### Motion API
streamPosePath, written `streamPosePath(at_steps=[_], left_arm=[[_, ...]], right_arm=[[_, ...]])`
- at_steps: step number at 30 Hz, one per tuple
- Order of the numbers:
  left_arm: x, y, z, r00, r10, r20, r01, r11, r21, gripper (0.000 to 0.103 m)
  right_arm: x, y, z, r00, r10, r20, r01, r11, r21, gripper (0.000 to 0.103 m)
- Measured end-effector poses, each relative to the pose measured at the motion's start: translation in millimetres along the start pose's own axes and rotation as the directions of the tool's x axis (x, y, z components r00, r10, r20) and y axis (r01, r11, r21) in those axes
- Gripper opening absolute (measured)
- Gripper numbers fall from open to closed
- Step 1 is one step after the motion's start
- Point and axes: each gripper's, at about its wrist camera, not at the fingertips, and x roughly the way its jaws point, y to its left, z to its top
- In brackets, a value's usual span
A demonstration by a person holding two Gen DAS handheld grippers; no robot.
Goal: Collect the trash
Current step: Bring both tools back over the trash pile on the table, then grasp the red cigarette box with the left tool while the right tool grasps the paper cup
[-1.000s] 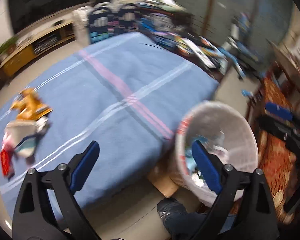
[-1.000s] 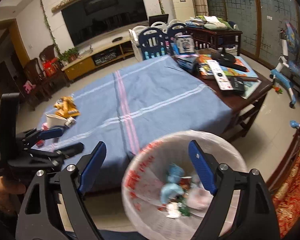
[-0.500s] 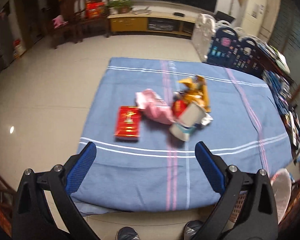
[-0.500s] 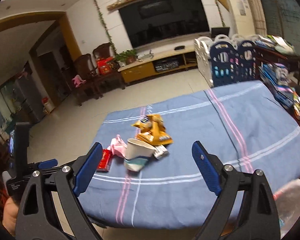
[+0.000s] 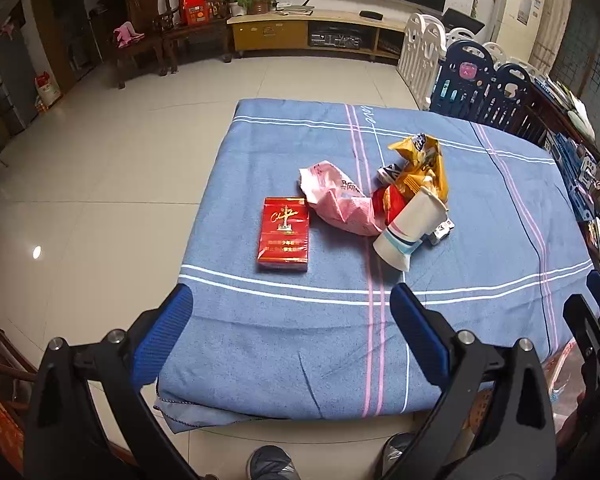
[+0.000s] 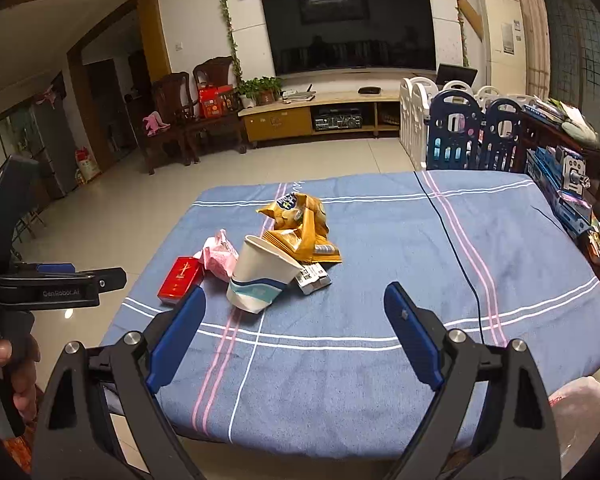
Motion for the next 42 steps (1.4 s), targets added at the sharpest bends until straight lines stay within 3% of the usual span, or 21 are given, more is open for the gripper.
streamPosePath(at_steps=[26, 33, 37, 42], left_arm=[[8, -7, -1, 1.0, -0.016, -0.027, 0.016, 1.0, 0.004, 0.098], [6, -5, -2, 1.0, -0.013, -0.016, 0.013, 1.0, -0.014, 0.098], [-1, 9, 1, 0.999, -0.025, 0.025, 0.027, 0.995, -0.094, 0.098], [-3, 32, 4, 0.999, -0.009, 0.049, 0.018, 0.983, -0.184, 0.098]], right_arm=[[13, 4, -8, 1.0, 0.007, -0.029, -0.007, 1.0, -0.013, 0.089], [48, 12, -1, 0.997, 0.049, -0.054, -0.046, 0.997, 0.06, 0.089], [93, 20, -1, 0.99, 0.072, -0.118, -0.052, 0.986, 0.161, 0.089], [140, 41, -5, 0.984, 0.063, -0.169, -0.03, 0.981, 0.194, 0.089]])
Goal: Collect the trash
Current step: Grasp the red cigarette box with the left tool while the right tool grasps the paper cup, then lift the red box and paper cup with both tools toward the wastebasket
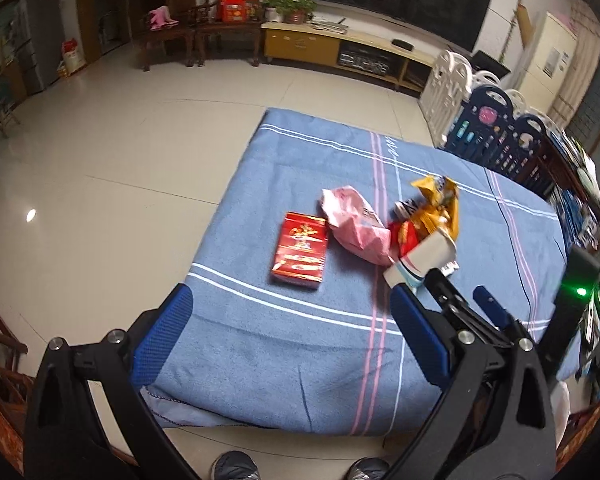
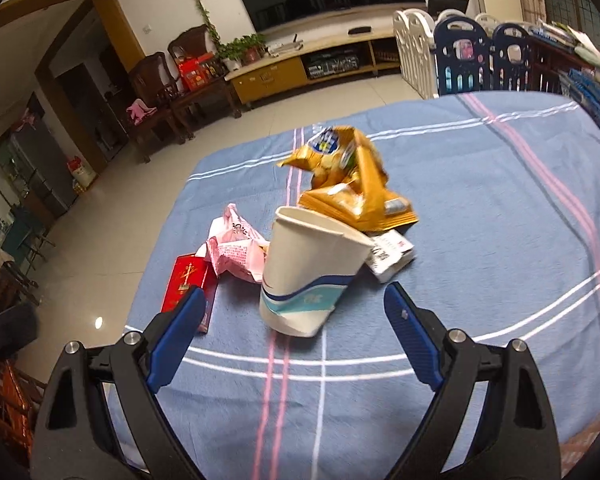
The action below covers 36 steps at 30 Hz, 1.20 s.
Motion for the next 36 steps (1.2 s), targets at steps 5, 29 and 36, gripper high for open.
streamPosePath(at_steps=[5, 29, 36], left_arm=[[19, 12, 1, 0.999, 0.014, -0.036, -0.015, 1.0, -0.026, 0.098], [173, -22, 0, 0.989, 0.016, -0.149, 0.0, 0.994, 0.106, 0.084], [174, -31, -7, 0.98, -0.029, -0.196, 0.055, 0.99, 0.128, 0.056]], right_arm=[[40, -2, 5, 0.998, -0.041, -0.038, 0.044, 0.995, 0.085, 0.089], [-62, -35, 20, 0.988, 0.155, -0.016, -0.155, 0.988, 0.025, 0.036], [-125, -29, 10, 0.986, 0.154, 0.061, -0.148, 0.985, -0.093, 0.036]])
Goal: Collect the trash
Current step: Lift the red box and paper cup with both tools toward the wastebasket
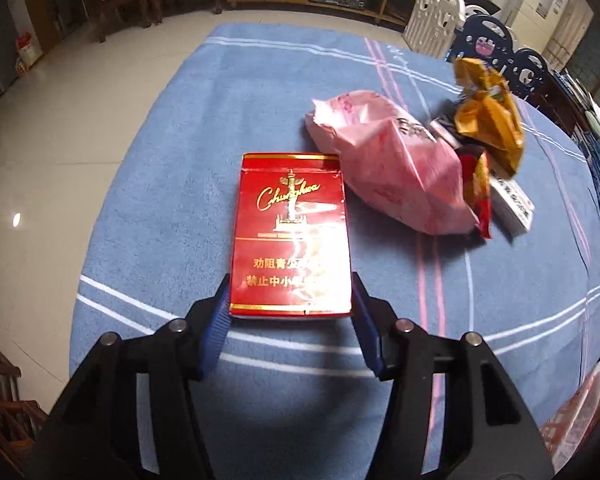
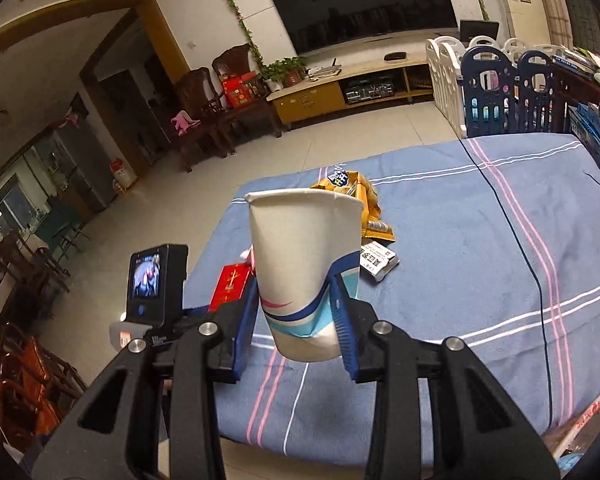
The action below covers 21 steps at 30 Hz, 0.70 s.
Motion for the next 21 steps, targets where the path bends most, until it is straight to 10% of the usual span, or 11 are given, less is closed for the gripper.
streamPosePath(at_steps=[12, 21], left_arm=[[-168, -49, -67, 0.973, -0.096, 0.211, 0.08, 0.993, 0.081, 0.056], [-179, -91, -109, 0.968, -0.146, 0.205, 0.121, 0.984, 0.131, 0.056]], right_arm=[[-64, -18, -44, 0.997, -0.069, 0.033, 0.071, 0.996, -0.058, 0.036], [-53, -18, -50, 0.995, -0.102, 0.024, 0.104, 0.988, -0.114, 0.036]])
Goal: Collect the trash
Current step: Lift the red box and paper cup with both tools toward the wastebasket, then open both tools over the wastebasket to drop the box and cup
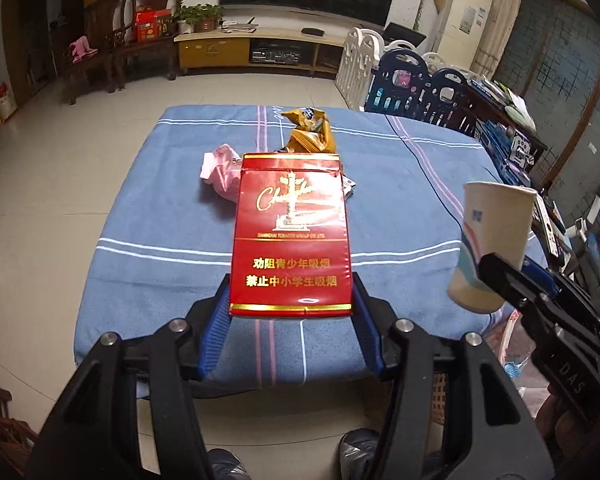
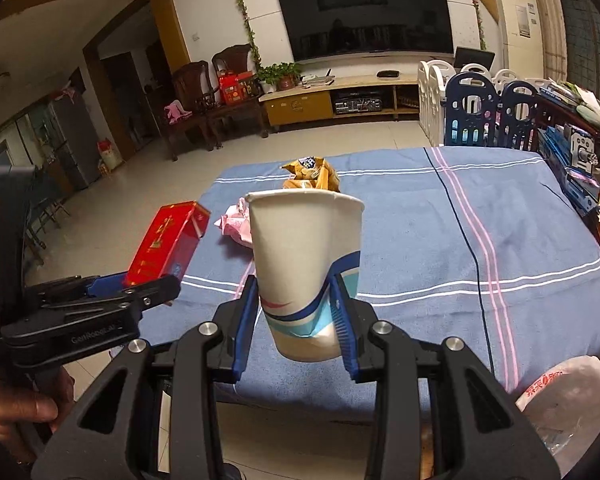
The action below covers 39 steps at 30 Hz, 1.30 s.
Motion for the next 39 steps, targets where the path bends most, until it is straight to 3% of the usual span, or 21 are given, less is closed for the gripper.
streamPosePath(at_steps=[19, 23, 27, 30, 32, 35, 39], left_arm=[[0, 8, 3, 1.0, 0.003, -0.01, -0.003, 1.0, 0.02, 0.056], [-2, -6, 4, 0.998, -0.062, -0.006, 0.062, 0.997, 0.046, 0.056], [-8, -47, 1, 0.981, -0.191, -0.007, 0.19, 0.97, 0.15, 0.056], [-10, -93, -9, 0.956, -0.29, -0.04, 0.29, 0.921, 0.261, 0.056], [-11, -129, -18, 0.931, -0.358, -0.075, 0.361, 0.87, 0.335, 0.056], [-13, -182, -36, 0.871, -0.464, -0.158, 0.486, 0.774, 0.406, 0.056], [-7, -248, -60, 0.808, -0.531, -0.257, 0.585, 0.665, 0.464, 0.056]], right_arm=[[11, 3, -3, 1.0, -0.009, -0.017, 0.009, 1.0, -0.003, 0.036], [-9, -15, -1, 1.0, -0.019, 0.024, 0.017, 0.998, 0.054, 0.036], [-60, -37, -1, 0.992, -0.063, 0.11, 0.056, 0.996, 0.073, 0.036], [-101, -64, -19, 0.983, -0.13, 0.129, 0.119, 0.989, 0.09, 0.036], [-131, -89, -39, 0.974, -0.19, 0.125, 0.174, 0.977, 0.124, 0.036], [-165, -121, -69, 0.953, -0.284, 0.102, 0.265, 0.949, 0.168, 0.036], [-190, -159, -101, 0.928, -0.372, 0.036, 0.355, 0.907, 0.227, 0.036]])
